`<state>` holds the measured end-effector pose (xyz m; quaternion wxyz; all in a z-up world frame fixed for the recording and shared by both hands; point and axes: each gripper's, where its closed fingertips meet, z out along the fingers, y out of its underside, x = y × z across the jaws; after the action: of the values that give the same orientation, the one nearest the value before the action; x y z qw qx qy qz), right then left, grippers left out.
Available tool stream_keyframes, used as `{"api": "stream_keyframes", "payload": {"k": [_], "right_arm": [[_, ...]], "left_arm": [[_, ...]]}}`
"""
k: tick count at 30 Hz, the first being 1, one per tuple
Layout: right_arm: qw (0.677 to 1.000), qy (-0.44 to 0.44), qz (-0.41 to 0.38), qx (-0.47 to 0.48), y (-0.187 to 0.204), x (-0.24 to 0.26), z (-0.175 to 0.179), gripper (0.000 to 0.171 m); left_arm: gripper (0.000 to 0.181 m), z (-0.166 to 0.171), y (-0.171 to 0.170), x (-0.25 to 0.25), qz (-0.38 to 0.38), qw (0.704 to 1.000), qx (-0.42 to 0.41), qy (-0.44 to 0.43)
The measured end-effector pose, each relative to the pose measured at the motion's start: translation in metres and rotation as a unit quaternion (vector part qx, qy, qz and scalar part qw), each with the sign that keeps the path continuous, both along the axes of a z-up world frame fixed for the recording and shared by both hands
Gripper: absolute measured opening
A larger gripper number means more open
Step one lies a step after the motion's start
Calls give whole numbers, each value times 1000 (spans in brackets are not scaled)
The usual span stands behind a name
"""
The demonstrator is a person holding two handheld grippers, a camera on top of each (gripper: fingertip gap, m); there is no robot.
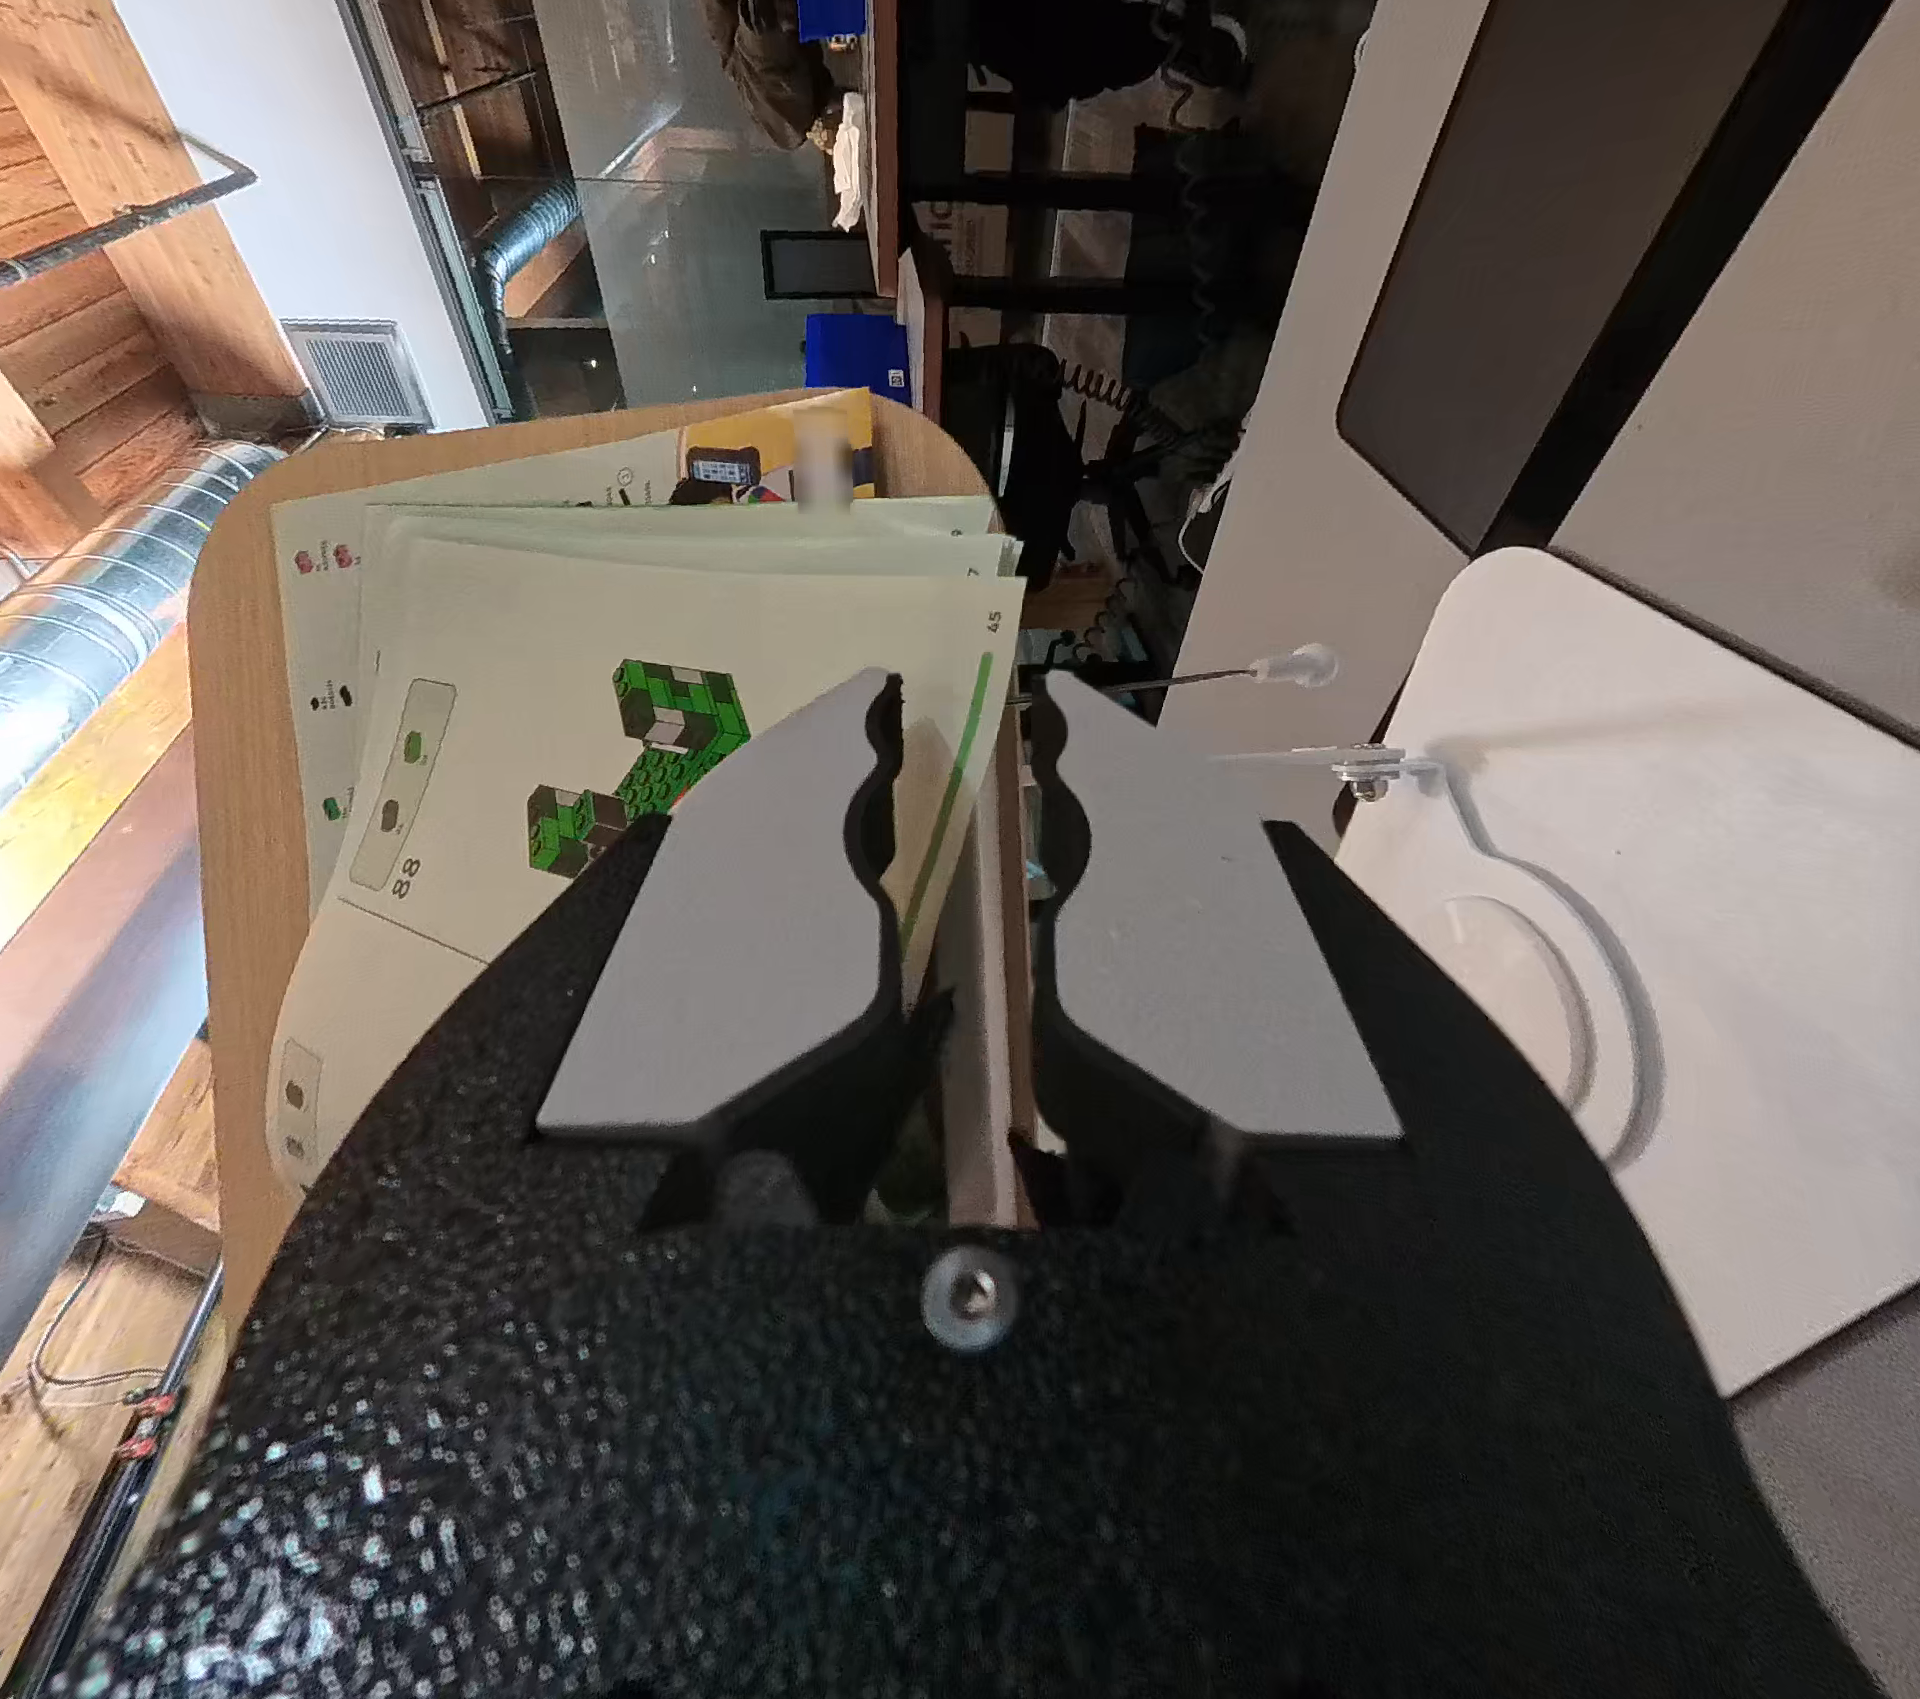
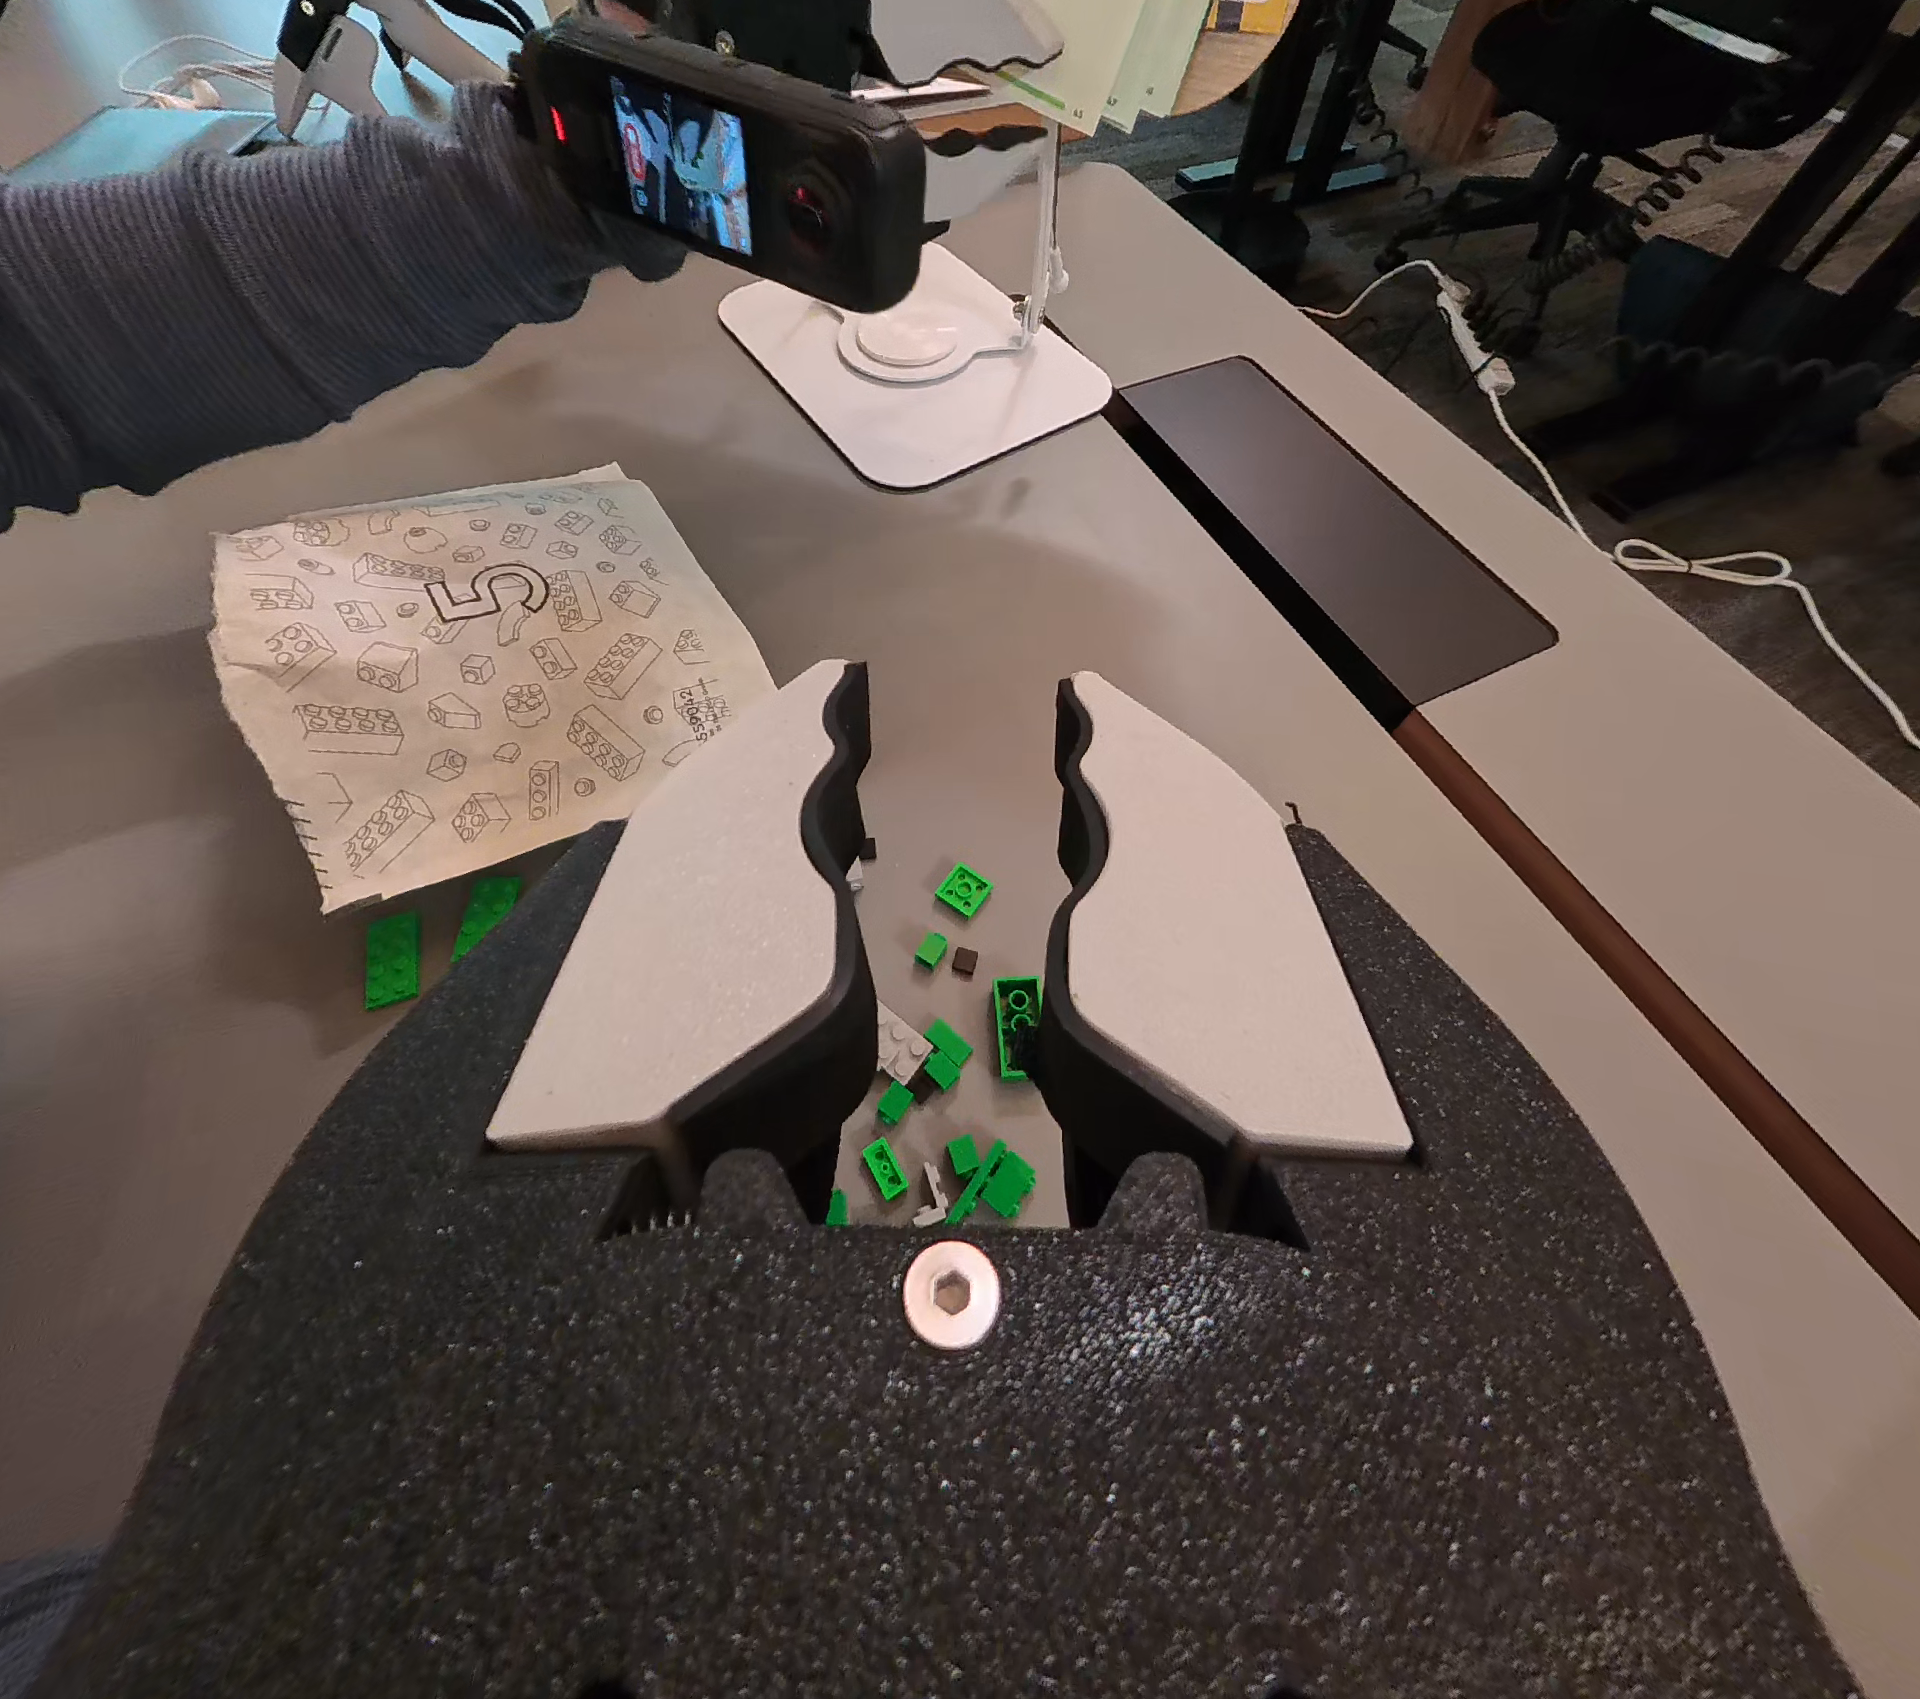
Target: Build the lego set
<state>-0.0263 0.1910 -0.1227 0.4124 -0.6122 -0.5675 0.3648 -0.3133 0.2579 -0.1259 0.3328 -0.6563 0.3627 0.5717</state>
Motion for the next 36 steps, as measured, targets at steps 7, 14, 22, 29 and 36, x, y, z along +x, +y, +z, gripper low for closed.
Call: {"api": "stream_keyframes", "payload": {"k": [7,14,22,29,36], "right_arm": [[1000,-3,1,-1,0,-1,-2,33],[1000,-2,2,1,-1,0,-1,33],[1000,-3,5,3,-2,-1,-1,33],[1000,-6,9,3,-3,-4,-3,32],[1000,-6,20,9,-9,-9,0,32]], "left_arm": [[11,0,2,0,2,1000,-4,2],[0,9,-7,7,-19,998,50,-34],[0,45,-57,35,-188,879,250,-361],[0,90,-141,17,-308,670,417,-531],[0,89,-211,-38,-294,458,542,-640]]}}
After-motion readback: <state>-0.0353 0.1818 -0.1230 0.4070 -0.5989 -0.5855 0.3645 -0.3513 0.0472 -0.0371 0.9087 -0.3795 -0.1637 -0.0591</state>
